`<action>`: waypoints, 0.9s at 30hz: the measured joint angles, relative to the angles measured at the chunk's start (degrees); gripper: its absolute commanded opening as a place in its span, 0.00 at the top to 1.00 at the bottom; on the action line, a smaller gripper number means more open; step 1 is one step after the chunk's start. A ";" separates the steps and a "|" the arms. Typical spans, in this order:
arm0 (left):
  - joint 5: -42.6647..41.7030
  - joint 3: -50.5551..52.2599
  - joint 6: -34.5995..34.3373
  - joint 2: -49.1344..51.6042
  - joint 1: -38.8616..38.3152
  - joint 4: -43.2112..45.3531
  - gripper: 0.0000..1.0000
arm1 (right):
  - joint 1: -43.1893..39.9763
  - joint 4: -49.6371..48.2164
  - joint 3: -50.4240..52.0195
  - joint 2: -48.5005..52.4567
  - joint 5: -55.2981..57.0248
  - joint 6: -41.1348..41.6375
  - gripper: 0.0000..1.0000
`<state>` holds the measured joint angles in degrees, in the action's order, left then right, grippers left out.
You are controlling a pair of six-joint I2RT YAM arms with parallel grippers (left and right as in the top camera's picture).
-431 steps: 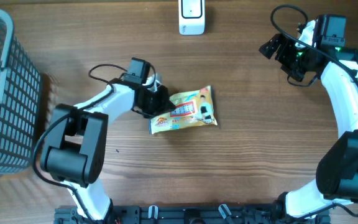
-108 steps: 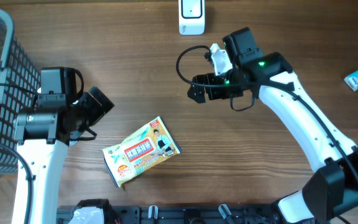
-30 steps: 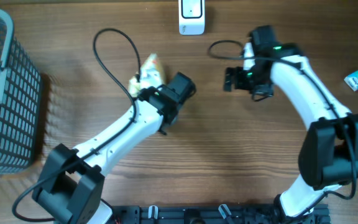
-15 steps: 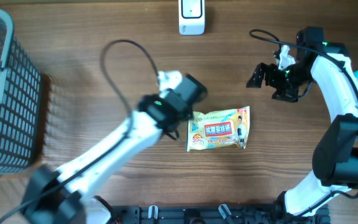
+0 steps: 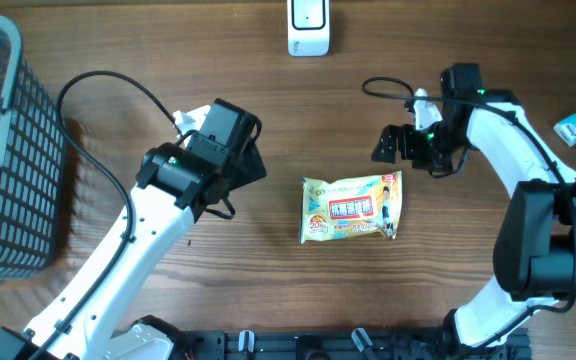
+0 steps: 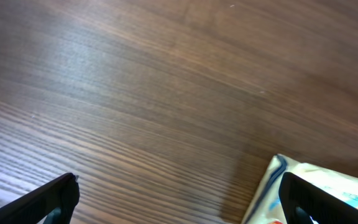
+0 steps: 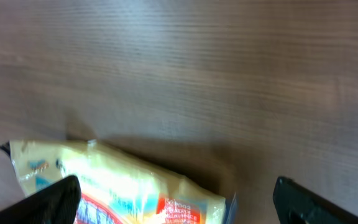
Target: Scan the item barcode
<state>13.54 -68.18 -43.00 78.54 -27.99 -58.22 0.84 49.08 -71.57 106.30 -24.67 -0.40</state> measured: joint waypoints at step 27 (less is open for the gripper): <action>-0.17 2.58 -0.02 0.00 0.59 0.33 0.00 | 12.85 10.14 2.08 6.45 -1.99 -18.78 0.34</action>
<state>13.37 -65.60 -43.03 78.54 -27.40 -57.89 13.69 59.22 -69.49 112.75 -26.65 -19.18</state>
